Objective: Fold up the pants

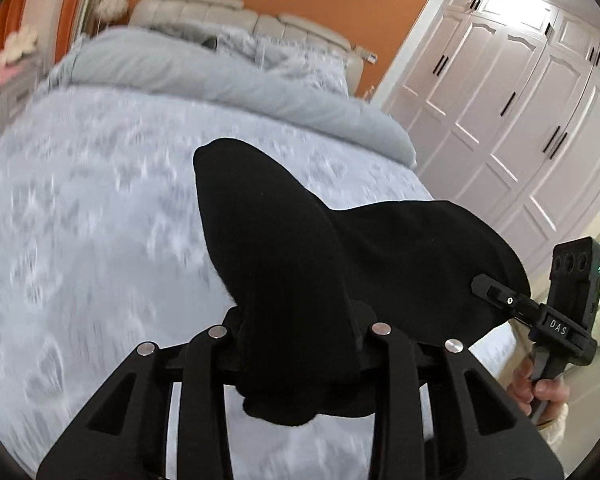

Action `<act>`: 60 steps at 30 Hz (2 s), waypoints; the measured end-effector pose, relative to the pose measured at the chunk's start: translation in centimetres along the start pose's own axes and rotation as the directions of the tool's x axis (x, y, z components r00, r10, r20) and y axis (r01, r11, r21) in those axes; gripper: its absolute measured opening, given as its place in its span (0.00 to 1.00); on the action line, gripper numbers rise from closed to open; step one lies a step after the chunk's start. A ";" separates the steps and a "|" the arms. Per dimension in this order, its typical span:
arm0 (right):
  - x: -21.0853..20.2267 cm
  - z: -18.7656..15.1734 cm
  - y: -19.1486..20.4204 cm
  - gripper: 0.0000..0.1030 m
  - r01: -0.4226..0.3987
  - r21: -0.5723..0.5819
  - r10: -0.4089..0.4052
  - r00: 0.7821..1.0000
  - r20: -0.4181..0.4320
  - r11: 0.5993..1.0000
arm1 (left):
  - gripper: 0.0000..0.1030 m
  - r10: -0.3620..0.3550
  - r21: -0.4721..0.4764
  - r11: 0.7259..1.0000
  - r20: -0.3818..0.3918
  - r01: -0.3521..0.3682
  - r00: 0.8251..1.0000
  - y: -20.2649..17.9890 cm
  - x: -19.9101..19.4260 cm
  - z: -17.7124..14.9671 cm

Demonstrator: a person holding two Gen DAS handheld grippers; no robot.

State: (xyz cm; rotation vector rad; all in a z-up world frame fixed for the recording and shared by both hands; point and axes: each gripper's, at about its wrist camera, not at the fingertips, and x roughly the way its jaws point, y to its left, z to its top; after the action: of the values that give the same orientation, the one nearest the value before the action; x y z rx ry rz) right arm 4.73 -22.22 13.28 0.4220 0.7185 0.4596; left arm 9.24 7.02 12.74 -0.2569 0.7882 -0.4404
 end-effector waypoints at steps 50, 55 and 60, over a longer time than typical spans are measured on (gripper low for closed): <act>11.8 -0.2 -4.1 0.19 0.442 -0.134 -0.445 0.895 0.006 0.887 | 0.90 0.569 0.120 0.815 0.013 -0.566 0.822 6.2 16.6 -0.2; 7.5 -3.6 -2.0 0.30 0.432 -0.143 -0.427 0.902 0.068 0.890 | 0.91 0.530 0.119 0.838 0.056 -0.533 0.846 2.3 10.2 -2.3; 6.5 -7.7 -1.6 0.30 0.421 -0.136 -0.420 0.907 0.034 0.897 | 0.92 0.472 0.105 0.873 0.067 -0.476 0.879 0.3 6.6 -5.8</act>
State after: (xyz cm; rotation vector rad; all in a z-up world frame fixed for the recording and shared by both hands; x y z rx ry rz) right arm 4.00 -18.49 3.86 0.1257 0.7443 0.0974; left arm 9.22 3.79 4.53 0.0448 0.7534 -0.0142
